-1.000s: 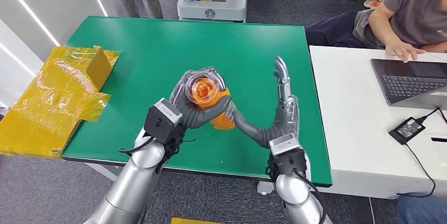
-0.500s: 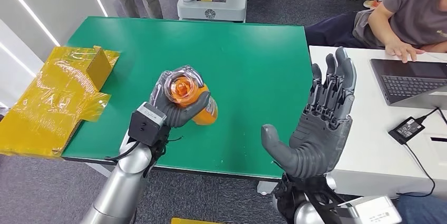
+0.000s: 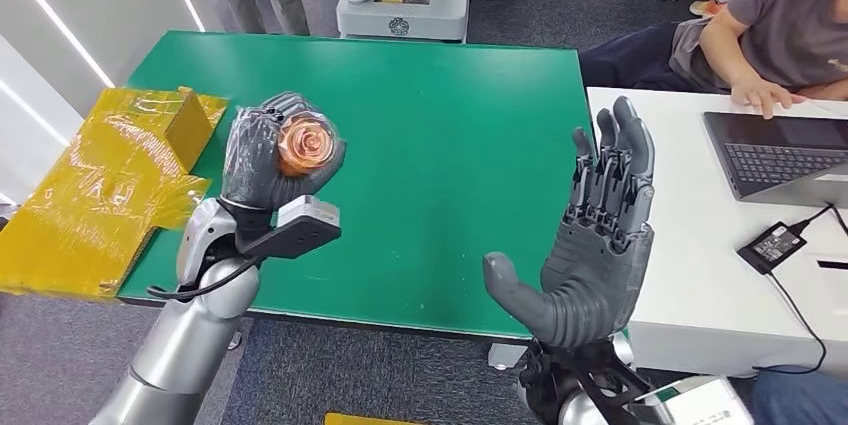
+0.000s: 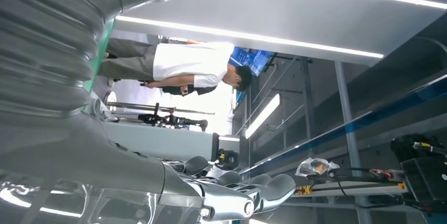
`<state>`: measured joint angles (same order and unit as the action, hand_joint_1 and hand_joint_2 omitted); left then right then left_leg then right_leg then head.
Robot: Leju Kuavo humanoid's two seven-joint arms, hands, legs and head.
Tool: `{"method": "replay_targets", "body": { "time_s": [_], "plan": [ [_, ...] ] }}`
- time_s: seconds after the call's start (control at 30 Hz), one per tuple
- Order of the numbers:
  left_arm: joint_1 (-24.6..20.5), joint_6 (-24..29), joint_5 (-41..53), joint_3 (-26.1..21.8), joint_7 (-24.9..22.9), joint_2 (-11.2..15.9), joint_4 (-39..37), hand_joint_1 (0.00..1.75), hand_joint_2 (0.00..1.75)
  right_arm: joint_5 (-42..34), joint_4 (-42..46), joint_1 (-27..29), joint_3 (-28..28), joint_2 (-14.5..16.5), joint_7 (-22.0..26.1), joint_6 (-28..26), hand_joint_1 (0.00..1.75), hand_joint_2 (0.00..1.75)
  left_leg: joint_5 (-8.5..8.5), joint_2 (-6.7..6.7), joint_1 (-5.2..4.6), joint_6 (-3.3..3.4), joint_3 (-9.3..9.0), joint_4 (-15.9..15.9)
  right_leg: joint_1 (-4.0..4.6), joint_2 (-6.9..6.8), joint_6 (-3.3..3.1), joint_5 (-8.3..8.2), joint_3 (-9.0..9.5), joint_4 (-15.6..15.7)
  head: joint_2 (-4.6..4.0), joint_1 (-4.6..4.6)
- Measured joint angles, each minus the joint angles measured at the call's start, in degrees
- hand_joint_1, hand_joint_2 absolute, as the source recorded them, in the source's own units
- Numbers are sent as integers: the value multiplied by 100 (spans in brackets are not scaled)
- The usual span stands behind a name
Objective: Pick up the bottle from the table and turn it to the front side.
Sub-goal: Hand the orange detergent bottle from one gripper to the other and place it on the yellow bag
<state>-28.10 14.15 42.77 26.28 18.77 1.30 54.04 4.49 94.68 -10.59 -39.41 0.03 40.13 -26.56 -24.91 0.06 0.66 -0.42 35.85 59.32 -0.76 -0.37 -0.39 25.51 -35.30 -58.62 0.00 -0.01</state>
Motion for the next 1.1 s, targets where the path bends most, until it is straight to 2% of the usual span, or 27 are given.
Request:
{"method": "replay_targets", "body": {
  "time_s": [0.2,0.47,0.73,1.1],
  "plan": [
    [-477,4,769,332,-15,264,-949,175,175,0,56,96,-2,-52,0,21,0,175,2,4,0,-1,-2,0,0,5,-2,-2,0,0,0,-1],
    [-900,46,1564,733,-145,480,-2172,175,175,43,120,185,-2,-96,0,45,0,175,2,7,0,-1,-3,-2,0,10,-3,-2,-2,-2,0,0],
    [-1295,-540,1901,1006,-369,744,-3059,175,175,93,177,274,-14,-110,0,-32,0,175,3,10,1,-3,-3,-3,1,13,-3,-2,-5,-4,0,1],
    [-1474,-1505,2395,1259,-731,1186,-3643,175,175,66,378,397,-72,-113,1,-54,0,175,3,10,1,-5,-2,-5,1,15,-4,-1,-7,-4,0,0]
  ]
}}
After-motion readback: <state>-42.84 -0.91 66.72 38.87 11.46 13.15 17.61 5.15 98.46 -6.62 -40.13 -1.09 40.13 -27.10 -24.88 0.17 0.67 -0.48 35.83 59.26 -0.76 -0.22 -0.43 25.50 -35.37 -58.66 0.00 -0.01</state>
